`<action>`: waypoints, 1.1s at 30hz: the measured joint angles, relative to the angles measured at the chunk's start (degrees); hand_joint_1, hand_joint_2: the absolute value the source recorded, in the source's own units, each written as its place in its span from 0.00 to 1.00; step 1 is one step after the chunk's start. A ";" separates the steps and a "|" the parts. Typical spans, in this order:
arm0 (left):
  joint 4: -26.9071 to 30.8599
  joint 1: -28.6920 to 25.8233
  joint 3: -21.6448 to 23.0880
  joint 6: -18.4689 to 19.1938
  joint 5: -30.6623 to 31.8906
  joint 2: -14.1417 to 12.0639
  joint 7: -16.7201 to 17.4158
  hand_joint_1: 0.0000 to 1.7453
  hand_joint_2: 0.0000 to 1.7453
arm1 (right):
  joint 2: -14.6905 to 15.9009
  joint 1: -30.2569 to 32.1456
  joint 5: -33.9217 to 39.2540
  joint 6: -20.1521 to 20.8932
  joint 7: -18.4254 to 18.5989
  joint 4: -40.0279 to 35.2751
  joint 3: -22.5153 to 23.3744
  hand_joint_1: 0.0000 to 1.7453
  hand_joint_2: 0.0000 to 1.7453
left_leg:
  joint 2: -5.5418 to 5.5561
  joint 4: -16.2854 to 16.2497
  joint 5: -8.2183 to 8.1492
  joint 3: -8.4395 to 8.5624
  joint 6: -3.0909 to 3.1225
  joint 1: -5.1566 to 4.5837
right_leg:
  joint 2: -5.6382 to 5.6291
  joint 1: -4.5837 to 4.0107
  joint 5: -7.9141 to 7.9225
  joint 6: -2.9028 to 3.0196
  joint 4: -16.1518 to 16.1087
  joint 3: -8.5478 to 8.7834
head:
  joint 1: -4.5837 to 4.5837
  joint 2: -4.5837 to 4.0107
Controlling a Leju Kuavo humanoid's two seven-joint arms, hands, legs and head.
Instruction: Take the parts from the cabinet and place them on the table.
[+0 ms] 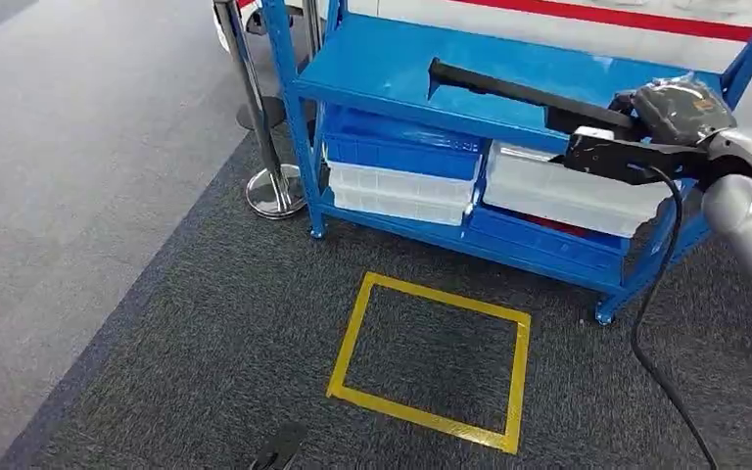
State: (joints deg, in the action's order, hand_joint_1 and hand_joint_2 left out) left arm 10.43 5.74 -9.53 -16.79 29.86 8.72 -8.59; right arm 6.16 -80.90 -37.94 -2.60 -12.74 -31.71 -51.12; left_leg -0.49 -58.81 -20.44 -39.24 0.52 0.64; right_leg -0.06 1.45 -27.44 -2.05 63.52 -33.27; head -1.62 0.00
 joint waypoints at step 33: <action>0.02 -0.44 -0.50 -1.01 0.81 -0.15 -1.53 0.00 0.00 | 3.56 3.22 3.98 -7.00 0.31 -5.92 3.80 1.00 1.00 | -0.08 -0.69 -3.92 3.83 -0.56 -0.85 | -0.03 -0.72 1.71 1.73 -2.75 -2.78 | -0.09 0.00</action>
State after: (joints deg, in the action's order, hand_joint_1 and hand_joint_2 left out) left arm 10.45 5.30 -10.03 -17.79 30.67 8.57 -10.12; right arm 9.73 -77.68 -33.97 -9.60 -12.43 -37.64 -47.32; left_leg -0.58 -59.50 -24.37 -35.41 -0.04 -0.21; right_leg -0.09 0.73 -25.72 -0.32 60.77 -36.06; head -1.70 0.00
